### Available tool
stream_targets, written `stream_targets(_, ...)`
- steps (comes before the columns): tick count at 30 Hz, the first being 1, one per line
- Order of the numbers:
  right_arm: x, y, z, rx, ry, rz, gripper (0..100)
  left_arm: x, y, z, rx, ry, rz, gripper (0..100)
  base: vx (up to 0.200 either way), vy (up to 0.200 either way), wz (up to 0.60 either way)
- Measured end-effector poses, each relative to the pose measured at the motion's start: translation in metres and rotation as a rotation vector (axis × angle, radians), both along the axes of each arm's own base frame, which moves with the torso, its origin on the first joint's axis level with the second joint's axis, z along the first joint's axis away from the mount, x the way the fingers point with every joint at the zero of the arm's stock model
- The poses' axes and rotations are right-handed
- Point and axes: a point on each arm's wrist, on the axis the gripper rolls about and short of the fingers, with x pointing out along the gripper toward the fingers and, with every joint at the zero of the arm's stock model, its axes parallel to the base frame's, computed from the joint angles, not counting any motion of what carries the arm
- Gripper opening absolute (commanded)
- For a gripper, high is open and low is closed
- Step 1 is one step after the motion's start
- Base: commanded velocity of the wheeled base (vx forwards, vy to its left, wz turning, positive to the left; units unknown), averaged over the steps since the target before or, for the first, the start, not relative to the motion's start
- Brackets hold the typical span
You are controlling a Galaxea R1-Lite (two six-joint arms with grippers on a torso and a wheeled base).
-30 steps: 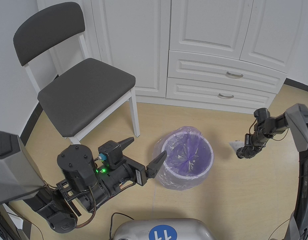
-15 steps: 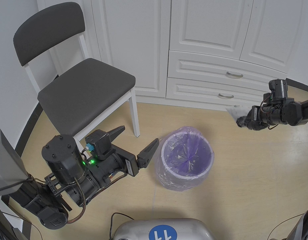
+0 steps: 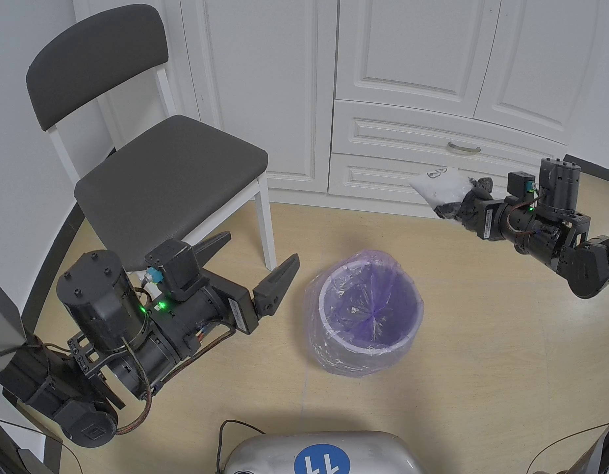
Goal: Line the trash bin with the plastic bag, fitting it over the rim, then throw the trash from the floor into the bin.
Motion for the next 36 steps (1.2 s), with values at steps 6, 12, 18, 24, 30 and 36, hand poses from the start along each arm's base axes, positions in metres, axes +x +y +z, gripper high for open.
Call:
stream_targets(6, 0.005, 0.007, -0.007, -0.155, 0.088, -0.111, 0, -0.002, 0.003, 0.005, -0.01, -0.013, 0.003, 100, 0.0, 0.0, 0.0)
stream_targets(12, 0.0, 0.025, -0.006, -0.216, 0.129, -0.063, 0, -0.004, 0.004, 0.01, -0.019, -0.025, 0.002, 100, 0.0, 0.0, 0.0)
stream_targets(18, -0.016, 0.042, -0.001, -0.136, 0.15, 0.09, 0, -0.006, 0.005, 0.009, -0.009, -0.012, 0.0, 100, 0.0, 0.0, 0.0)
stream_targets(24, -0.022, 0.054, 0.005, -0.004, 0.047, 0.194, 0, -0.006, 0.005, 0.009, 0.0, -0.002, -0.01, 100, 0.0, 0.0, 0.0)
stream_targets(30, -0.023, 0.06, 0.0, 0.02, 0.038, 0.198, 0, -0.007, 0.006, 0.01, -0.002, -0.002, -0.015, 100, 0.0, 0.0, 0.0)
stream_targets(36, -0.02, 0.064, -0.002, 0.044, 0.191, 0.166, 0, -0.008, 0.005, 0.01, -0.003, -0.002, -0.018, 100, 0.0, 0.0, 0.0)
